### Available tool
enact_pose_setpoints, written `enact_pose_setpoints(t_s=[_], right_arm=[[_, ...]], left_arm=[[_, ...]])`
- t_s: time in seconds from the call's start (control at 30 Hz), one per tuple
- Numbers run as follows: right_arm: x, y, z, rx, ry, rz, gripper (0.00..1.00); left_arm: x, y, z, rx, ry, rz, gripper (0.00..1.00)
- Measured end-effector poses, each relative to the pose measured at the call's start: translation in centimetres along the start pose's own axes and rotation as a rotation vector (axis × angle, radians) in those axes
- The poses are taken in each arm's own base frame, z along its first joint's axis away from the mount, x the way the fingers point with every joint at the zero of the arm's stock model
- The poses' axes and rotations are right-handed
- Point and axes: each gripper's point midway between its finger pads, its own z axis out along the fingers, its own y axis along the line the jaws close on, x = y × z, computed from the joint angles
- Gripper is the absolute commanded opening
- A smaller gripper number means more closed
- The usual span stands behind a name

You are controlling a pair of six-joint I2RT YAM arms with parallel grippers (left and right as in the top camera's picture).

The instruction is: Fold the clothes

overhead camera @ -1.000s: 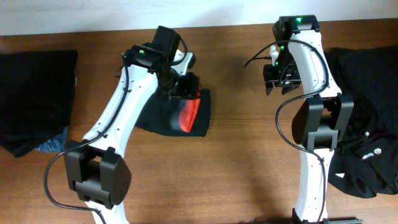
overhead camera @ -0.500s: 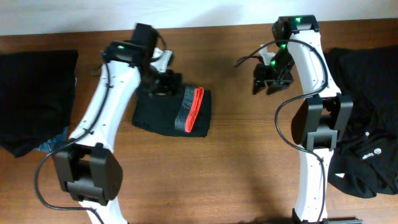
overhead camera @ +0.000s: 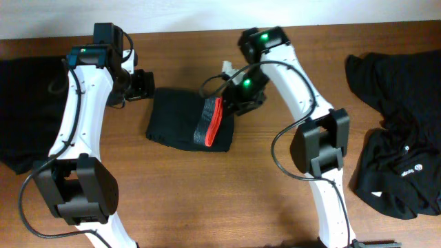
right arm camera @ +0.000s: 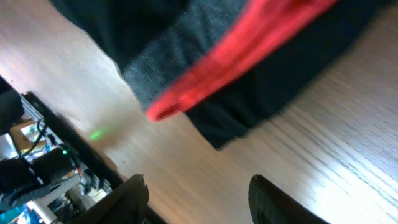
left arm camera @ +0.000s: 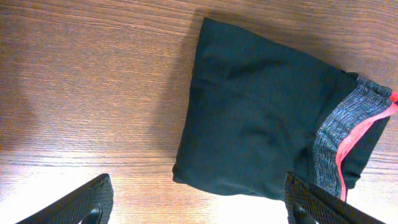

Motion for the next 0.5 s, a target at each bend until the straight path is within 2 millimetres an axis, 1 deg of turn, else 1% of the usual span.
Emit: enact_pose_setpoints(t_s=[0.07,0.1,0.2,0.27,0.37,0.47,0.5], right_arm=[[-0.6,1.2,0.8,0.001,-0.013,0.004,0.56],[-1.3,2.0,1.3,0.004,-0.033,0.009,0.56],[-2.3,3.0,2.5,0.004,-0.060,0.029,0.56],[-2.3,3.4,3.7,0.003,-0.049,0.059,0.56],[-1.7,3.3,5.4,0.003,-0.016,0.119,0.57],[-0.8,2.2,7.3,0.007,0.024,0.193,0.57],[-0.6,2.0,7.5,0.008,0.033,0.205,0.56]], left_arm=[[-0.1,0.1,0.0,-0.004,-0.004,0.000,0.87],[-0.1,0.3,0.0,-0.017,-0.006,0.001,0.87],[-0.2,0.9,0.0,-0.051,-0.011,0.000,0.87],[-0.3,1.4,-0.1,-0.071,-0.014,-0.005,0.87],[-0.4,2.6,-0.2,-0.098,-0.018,-0.023,0.87],[-0.7,4.5,-0.4,-0.119,-0.025,-0.060,0.87],[-0.7,5.0,-0.4,-0.124,-0.026,-0.070,0.87]])
